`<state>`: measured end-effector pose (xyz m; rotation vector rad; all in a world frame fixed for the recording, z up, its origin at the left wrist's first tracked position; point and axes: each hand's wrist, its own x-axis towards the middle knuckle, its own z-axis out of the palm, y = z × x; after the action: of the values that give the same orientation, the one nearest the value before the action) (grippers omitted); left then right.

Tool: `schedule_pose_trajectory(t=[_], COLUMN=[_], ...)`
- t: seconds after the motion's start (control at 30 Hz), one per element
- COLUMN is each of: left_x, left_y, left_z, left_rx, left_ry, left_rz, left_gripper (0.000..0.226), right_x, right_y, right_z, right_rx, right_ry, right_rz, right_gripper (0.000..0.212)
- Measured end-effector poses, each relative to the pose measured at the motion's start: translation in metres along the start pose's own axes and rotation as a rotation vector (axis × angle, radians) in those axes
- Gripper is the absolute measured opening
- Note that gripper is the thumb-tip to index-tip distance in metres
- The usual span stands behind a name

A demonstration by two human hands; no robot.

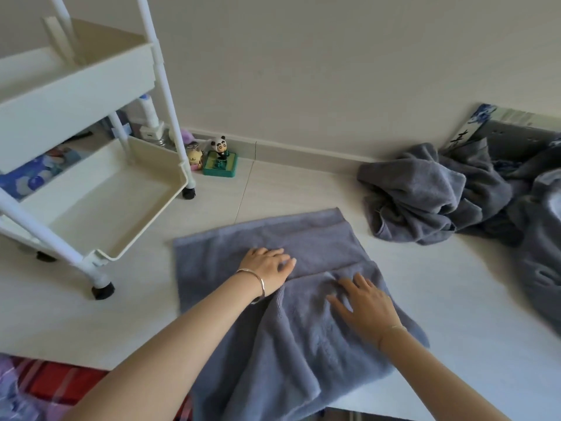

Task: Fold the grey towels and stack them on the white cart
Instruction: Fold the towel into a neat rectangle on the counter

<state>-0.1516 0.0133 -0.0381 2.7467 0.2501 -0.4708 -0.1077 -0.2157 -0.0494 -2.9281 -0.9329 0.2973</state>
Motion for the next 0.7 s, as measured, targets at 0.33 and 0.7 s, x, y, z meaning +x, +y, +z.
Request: schedule_pose_trajectory(t=[0.33,0.7], left_x=[-0.009,-0.052], left_y=[0.041,0.013], left_z=[0.012,-0.019], left_rx=[-0.054,-0.092], left_ry=[-0.134,-0.297], left_rz=[0.184,0.046], left_gripper=[0.085,0.025], right_x=[-0.031,0.008], right_y=[0.052,0.069], right_z=[-0.005,-0.043], right_rx=[0.228,0.680], right_ry=[0.080,-0.271], right_rz=[0.038,-0.023], right_gripper=[0.043,0.018])
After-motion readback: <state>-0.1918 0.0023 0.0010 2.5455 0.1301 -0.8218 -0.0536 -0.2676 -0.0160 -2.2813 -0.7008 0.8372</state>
